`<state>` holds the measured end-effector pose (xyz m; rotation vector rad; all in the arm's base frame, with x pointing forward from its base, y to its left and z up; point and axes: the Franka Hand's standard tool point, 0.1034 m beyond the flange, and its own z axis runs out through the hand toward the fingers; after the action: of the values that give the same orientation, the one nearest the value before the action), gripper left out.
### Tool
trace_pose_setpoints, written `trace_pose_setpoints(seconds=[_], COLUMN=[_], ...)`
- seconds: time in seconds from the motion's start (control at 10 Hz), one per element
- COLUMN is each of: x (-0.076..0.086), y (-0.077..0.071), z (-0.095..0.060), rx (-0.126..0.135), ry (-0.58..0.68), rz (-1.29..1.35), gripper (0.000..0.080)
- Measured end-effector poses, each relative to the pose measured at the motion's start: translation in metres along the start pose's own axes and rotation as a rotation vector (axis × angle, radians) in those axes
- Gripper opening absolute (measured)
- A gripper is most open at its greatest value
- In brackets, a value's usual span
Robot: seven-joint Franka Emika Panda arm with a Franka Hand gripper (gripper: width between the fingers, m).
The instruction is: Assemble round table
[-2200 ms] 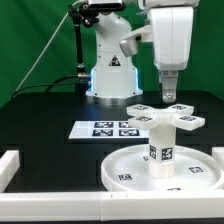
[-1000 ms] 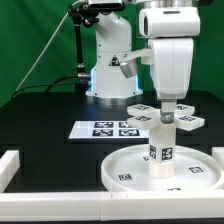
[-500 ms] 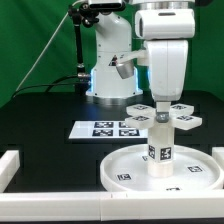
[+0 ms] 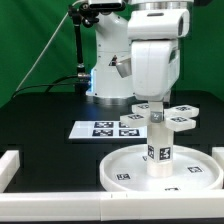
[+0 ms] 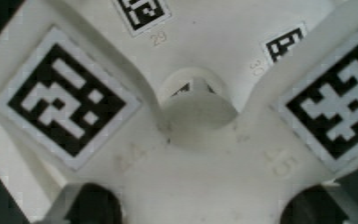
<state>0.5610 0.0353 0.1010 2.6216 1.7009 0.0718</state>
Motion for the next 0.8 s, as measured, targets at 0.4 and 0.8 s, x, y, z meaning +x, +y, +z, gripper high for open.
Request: trace_pose_setpoints(seconds=[0.4, 0.8], x=[0.0022, -0.0012], y=[0.0001, 0.0027], z=[-0.0001, -0.0014], rx=[-0.007, 0.016], ry=[0.006, 0.032], rz=[0.341, 0.778], gripper=[0.0440, 0.0442])
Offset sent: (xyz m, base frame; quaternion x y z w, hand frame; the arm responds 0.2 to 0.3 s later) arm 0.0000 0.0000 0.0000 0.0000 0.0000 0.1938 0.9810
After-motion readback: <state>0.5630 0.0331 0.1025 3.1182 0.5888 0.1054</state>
